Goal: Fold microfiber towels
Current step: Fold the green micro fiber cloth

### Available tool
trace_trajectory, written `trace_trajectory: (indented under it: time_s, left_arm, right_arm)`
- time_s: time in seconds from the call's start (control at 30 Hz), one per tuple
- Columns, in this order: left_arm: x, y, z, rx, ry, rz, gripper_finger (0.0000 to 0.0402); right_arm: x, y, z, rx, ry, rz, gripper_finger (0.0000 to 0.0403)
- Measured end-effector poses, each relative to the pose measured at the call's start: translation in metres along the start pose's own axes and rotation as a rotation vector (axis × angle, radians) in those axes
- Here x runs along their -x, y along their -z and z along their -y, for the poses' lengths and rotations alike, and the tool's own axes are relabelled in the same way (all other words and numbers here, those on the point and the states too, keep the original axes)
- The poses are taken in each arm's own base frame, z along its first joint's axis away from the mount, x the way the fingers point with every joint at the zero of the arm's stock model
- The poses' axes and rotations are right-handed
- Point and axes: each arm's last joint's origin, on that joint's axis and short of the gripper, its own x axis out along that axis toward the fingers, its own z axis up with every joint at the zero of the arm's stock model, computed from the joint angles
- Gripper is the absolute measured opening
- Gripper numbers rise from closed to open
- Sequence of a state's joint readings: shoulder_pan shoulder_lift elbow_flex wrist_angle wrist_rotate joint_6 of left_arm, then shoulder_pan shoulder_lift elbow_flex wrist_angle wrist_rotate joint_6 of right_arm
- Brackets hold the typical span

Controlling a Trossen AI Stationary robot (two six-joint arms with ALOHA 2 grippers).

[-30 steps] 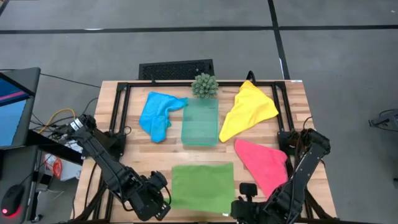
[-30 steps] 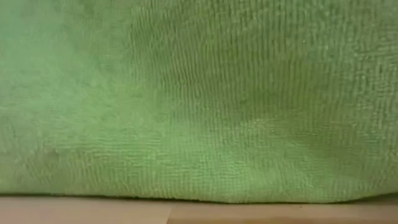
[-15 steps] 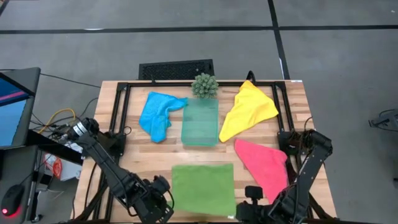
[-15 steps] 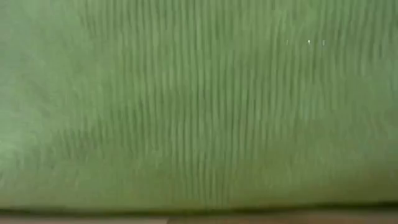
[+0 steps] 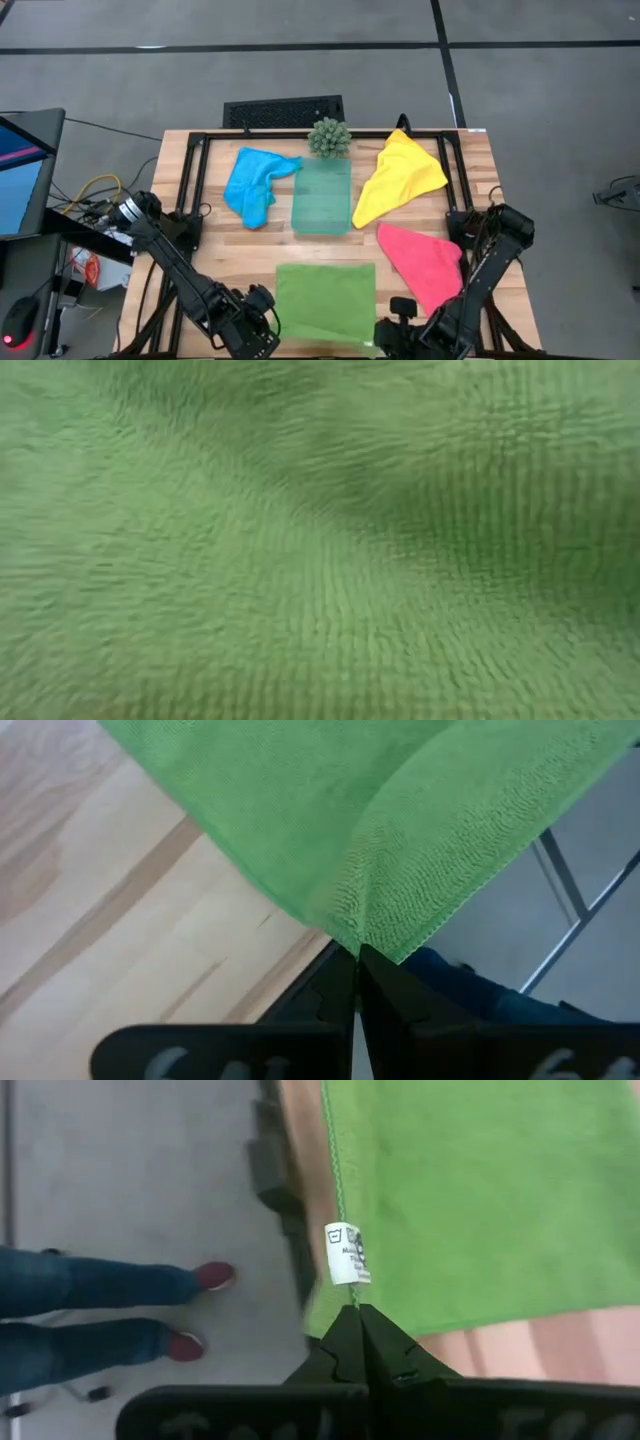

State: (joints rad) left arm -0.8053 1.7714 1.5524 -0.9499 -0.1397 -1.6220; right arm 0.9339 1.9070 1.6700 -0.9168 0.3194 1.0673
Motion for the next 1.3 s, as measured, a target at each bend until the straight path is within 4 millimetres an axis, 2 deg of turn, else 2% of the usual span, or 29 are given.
trace_trajectory:
  time_s: [0.23, 0.4, 0.53, 0.7, 0.83, 1.03, 1.3]
  left_arm:
    - [0.0, -0.021, -0.01, -0.063, -0.104, 0.051, 0.0]
    - [-0.002, -0.036, -0.01, -0.109, -0.12, 0.095, 0.0]
    - [-0.006, -0.042, -0.013, -0.137, -0.135, 0.099, 0.0]
    - [-0.021, -0.042, -0.024, -0.122, -0.174, 0.06, 0.0]
    - [-0.026, -0.042, -0.028, -0.106, -0.187, 0.064, 0.0]
    - [-0.027, -0.054, -0.03, -0.116, -0.204, 0.092, 0.0]
    - [-0.037, -0.062, -0.039, -0.099, -0.228, 0.076, 0.0]
  right_arm:
    - [-0.014, -0.006, 0.041, -0.023, 0.085, -0.054, 0.0]
    - [-0.023, 0.001, 0.067, -0.044, 0.104, -0.118, 0.0]
    - [-0.018, 0.001, 0.081, -0.054, 0.102, -0.118, 0.0]
    - [-0.016, -0.009, 0.101, -0.022, 0.116, -0.106, 0.0]
    - [-0.025, -0.016, 0.112, 0.025, 0.116, -0.125, 0.0]
    - [-0.044, -0.01, 0.13, 0.024, 0.123, -0.177, 0.0001]
    - [-0.047, -0.013, 0.141, 0.044, 0.102, -0.159, 0.0001]
